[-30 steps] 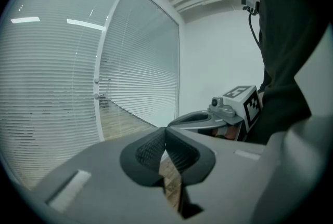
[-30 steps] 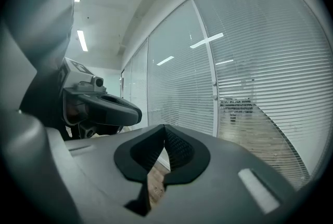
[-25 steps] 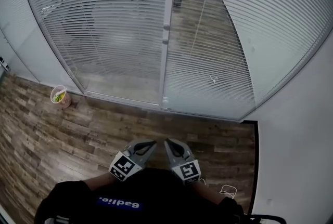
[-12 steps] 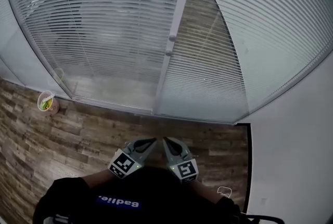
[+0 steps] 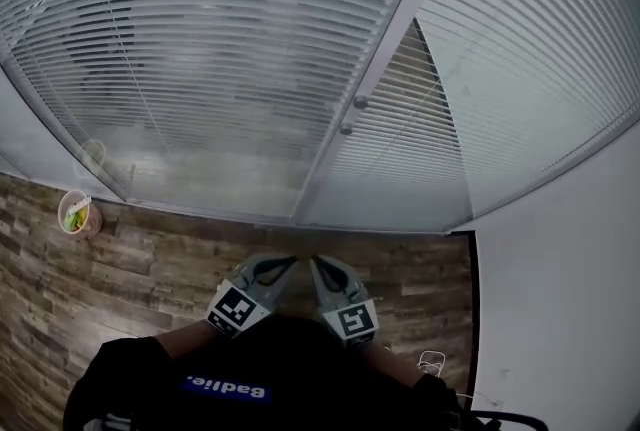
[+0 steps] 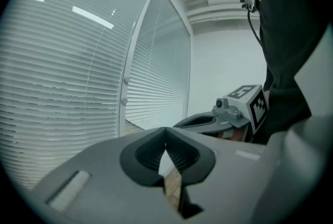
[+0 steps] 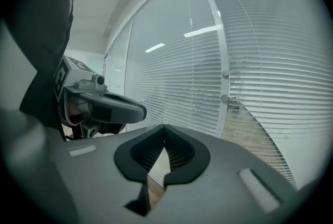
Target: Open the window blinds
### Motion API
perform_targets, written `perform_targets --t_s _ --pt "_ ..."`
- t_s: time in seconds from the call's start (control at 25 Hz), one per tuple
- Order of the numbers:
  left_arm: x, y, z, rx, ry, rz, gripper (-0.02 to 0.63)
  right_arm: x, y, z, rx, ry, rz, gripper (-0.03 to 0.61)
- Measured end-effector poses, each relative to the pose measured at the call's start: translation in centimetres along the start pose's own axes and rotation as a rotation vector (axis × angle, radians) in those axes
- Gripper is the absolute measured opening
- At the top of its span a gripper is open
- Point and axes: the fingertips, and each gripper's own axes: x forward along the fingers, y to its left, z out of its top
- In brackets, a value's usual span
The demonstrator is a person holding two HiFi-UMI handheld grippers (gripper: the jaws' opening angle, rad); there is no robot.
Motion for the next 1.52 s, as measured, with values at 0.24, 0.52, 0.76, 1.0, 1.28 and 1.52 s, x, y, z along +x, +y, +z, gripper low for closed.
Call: perform_targets --t_s 0.24,0.52,0.76,1.0,1.28,1.52 --pt "0.9 2.5 0.1 -0.019 0.01 0.014 0.0 2.4 -1.4 0.4 -0.008 0.014 0.022 0.003" --pt "3.5 3.7 0.9 -0.007 0.003 0.084 0.0 3.5 -4.2 1.1 -0.01 -0.004 0.097 0.003" --pt "5.2 4.4 1.6 0.004 0.021 0.141 0.0 4.4 -6.0 1.5 -0.031 -0.042 0.165 0.003" --pt "6.3 4.7 1.0 0.013 0.028 0.171 0.0 5.0 -7.2 0.7 -0.028 -0.051 0.187 0.003" --pt "6.8 5.2 0.0 0.011 0.031 0.204 0.0 5.7 -8.1 -0.2 -0.023 -0.064 0.202 0.003" --pt "5.9 4.8 1.1 0.003 0.024 0.212 0.0 6.2 -11.5 3.1 -0.126 -0.081 0.09 0.003"
